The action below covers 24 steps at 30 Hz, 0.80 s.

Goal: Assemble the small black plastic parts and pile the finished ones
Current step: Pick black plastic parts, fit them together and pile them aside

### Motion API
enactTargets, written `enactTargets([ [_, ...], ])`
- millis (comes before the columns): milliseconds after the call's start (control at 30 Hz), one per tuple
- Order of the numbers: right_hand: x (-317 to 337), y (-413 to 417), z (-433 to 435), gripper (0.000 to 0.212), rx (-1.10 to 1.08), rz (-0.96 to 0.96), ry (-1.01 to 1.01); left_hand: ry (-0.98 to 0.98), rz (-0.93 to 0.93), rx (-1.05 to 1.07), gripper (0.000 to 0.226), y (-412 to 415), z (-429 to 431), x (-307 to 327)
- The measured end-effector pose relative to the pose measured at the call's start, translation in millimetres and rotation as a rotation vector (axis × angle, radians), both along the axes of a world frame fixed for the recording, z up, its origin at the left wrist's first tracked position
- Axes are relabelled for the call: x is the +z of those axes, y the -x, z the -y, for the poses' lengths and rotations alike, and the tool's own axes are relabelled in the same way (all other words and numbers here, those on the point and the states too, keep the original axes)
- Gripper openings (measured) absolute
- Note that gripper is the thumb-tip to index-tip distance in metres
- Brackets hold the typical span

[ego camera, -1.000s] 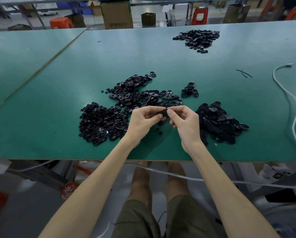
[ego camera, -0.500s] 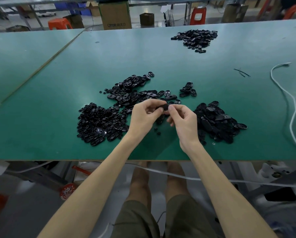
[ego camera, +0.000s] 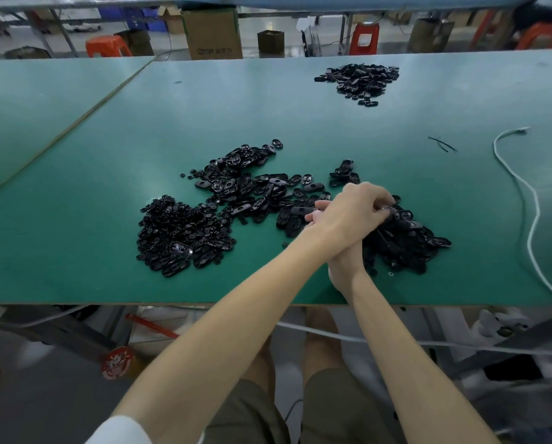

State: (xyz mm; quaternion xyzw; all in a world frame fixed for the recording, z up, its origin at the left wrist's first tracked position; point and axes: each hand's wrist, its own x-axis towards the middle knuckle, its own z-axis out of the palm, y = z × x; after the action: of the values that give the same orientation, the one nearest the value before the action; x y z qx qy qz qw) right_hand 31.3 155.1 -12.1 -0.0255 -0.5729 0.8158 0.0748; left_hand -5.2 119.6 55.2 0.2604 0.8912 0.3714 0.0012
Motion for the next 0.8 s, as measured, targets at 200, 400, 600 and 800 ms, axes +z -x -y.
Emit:
enactTargets([
  [200, 5, 9, 7, 0.01, -0.096, 0.041, -0.17, -0.023, -0.158, 0.326, 0.028, 3, 54, 1],
  [400, 1, 13, 7, 0.014, -0.139, 0.052, -0.274, 0.5, -0.179, 0.557, 0.026, 21, 129, -16],
  [600, 3, 10, 8, 0.013, -0.129, 0.046, -0.281, 0.534, -0.222, 0.582, 0.021, 25, 147, -29],
  [800, 3, 10, 8, 0.011, -0.114, 0.025, -0.275, 0.012, -0.046, 0.431, 0.013, 13, 144, -15],
])
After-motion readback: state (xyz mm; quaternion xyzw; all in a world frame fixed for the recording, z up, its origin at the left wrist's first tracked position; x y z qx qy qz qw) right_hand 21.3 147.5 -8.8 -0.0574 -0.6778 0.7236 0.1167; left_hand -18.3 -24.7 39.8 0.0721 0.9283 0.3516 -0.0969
